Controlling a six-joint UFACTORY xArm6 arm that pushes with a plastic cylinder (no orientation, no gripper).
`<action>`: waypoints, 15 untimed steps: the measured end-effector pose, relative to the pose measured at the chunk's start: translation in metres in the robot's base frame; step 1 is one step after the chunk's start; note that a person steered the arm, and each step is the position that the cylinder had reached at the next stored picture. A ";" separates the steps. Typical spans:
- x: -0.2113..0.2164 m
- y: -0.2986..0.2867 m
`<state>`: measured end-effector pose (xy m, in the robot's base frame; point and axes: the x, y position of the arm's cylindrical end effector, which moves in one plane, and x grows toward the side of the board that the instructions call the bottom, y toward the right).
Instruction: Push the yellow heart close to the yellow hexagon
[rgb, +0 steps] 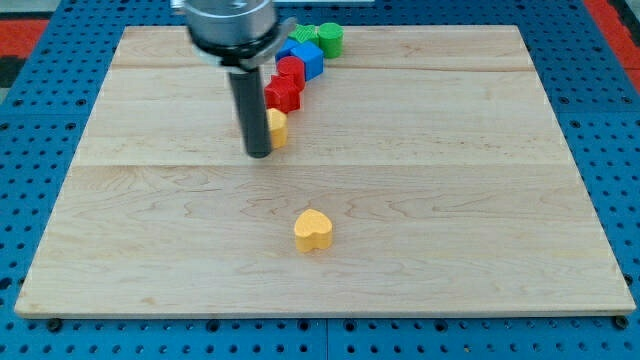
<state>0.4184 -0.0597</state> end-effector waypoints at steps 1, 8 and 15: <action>-0.022 0.013; 0.200 0.175; 0.118 -0.059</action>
<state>0.5360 -0.1191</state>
